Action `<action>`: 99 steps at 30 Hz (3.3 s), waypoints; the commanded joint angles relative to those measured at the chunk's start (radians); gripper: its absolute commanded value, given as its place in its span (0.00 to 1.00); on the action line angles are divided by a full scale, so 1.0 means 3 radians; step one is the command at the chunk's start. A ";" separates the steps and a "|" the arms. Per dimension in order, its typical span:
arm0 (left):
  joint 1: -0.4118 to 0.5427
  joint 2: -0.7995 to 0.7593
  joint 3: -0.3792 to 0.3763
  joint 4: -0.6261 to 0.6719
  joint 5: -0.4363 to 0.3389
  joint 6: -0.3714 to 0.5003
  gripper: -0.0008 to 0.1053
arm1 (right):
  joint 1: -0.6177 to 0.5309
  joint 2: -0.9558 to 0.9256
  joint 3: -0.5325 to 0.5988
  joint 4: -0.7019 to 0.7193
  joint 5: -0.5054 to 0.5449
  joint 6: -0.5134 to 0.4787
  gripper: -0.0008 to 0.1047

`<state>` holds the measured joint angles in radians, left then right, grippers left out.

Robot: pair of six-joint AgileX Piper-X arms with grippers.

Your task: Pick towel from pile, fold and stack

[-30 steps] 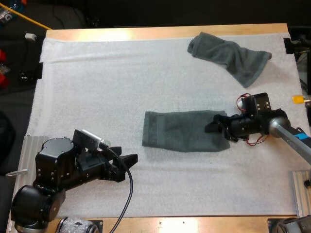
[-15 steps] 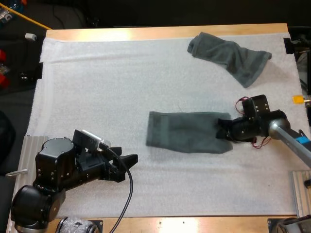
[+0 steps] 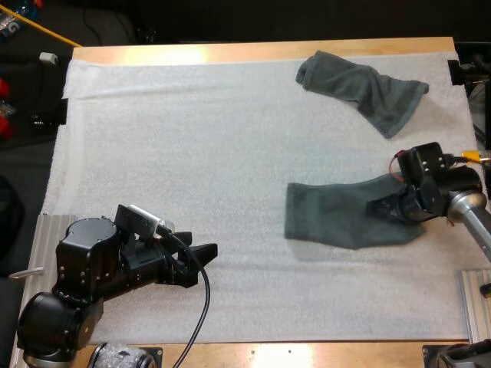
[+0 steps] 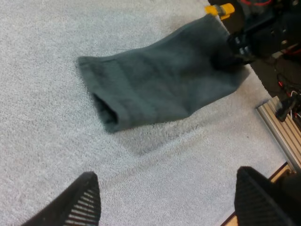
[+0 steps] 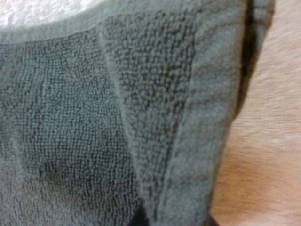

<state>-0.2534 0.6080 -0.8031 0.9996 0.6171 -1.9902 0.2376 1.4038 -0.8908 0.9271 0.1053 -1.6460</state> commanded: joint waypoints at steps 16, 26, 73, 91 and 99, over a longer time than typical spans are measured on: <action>0.0003 0.0009 -0.0012 0.0041 -0.0001 -0.0003 0.57 | 0.0602 -0.0031 -0.0180 -0.0208 -0.0605 0.0736 0.01; 0.0003 0.0009 -0.0012 0.0101 -0.0063 -0.0004 0.57 | 0.0947 0.0417 -0.0180 -0.0549 -0.0779 0.1204 0.01; 0.0003 0.0009 -0.0012 0.0122 -0.0050 -0.0004 0.57 | 0.1463 0.0796 -0.0189 -0.1292 -0.1437 0.1851 0.68; 0.0003 0.0009 -0.0012 0.0122 -0.0050 0.0069 0.57 | 0.1584 0.0231 -0.0189 -0.1023 -0.1130 0.1714 0.68; 0.0003 0.0009 -0.0012 0.0122 -0.0050 0.0070 0.57 | 0.1584 -0.0481 -0.0189 -0.0477 -0.0840 0.1512 0.68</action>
<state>-0.2534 0.6080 -0.8031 1.0398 0.6084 -1.9772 0.7112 1.2716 -0.9419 0.7627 -0.1544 -1.1740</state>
